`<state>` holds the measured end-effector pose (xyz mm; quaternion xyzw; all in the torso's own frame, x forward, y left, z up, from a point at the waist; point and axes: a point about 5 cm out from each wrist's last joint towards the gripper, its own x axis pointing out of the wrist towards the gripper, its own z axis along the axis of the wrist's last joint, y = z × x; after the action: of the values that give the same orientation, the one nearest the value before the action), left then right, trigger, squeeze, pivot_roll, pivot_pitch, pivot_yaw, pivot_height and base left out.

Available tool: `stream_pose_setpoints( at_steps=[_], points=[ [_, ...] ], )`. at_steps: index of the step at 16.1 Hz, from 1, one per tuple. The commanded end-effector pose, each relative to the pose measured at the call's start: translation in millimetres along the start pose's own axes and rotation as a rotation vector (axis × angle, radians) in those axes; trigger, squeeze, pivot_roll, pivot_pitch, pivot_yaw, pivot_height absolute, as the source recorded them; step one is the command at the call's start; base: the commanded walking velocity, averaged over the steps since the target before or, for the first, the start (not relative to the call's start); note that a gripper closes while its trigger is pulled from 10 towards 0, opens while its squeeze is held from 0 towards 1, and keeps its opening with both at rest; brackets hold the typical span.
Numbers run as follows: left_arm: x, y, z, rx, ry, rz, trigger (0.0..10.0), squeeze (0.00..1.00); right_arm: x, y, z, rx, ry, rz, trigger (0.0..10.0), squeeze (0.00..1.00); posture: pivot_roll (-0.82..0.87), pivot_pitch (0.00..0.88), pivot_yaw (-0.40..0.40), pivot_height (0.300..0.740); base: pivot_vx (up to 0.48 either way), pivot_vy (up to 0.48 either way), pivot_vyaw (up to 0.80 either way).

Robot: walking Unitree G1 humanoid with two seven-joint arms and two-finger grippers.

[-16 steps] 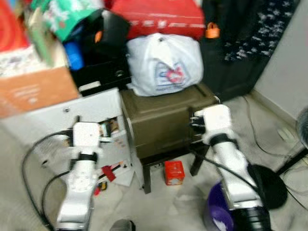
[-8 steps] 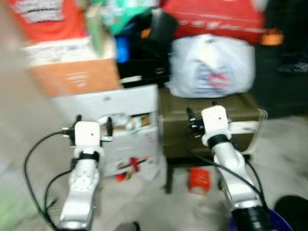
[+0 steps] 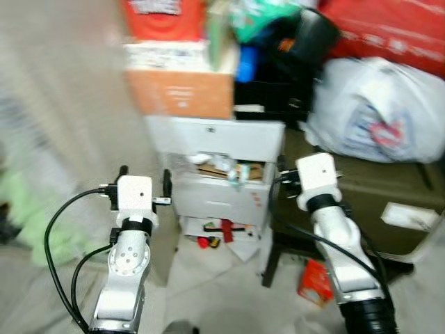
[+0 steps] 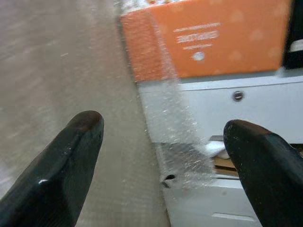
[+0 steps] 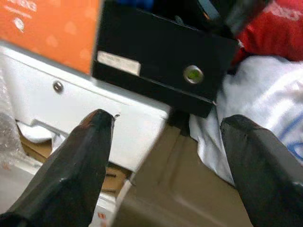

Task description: Clean up the room

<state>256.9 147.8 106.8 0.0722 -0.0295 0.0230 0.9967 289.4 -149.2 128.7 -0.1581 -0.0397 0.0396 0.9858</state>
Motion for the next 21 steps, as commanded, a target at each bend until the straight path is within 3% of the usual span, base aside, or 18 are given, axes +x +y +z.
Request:
stream_pose_setpoints(
  at_steps=[1,21],
  points=[
    [-1.4,5.5,-0.2,0.012,0.003,0.009,10.0,0.0,1.2,8.1,4.4,0.014,-0.014,0.025,10.0,0.0,-0.09,0.0,0.021,0.74,0.0,0.0,0.8],
    [0.9,3.1,-0.8,0.004,0.009,-0.007,10.0,0.0,3.7,9.0,4.0,0.015,-0.015,0.021,10.0,0.0,-0.09,0.0,0.019,0.74,0.0,0.0,0.8]
  ],
)
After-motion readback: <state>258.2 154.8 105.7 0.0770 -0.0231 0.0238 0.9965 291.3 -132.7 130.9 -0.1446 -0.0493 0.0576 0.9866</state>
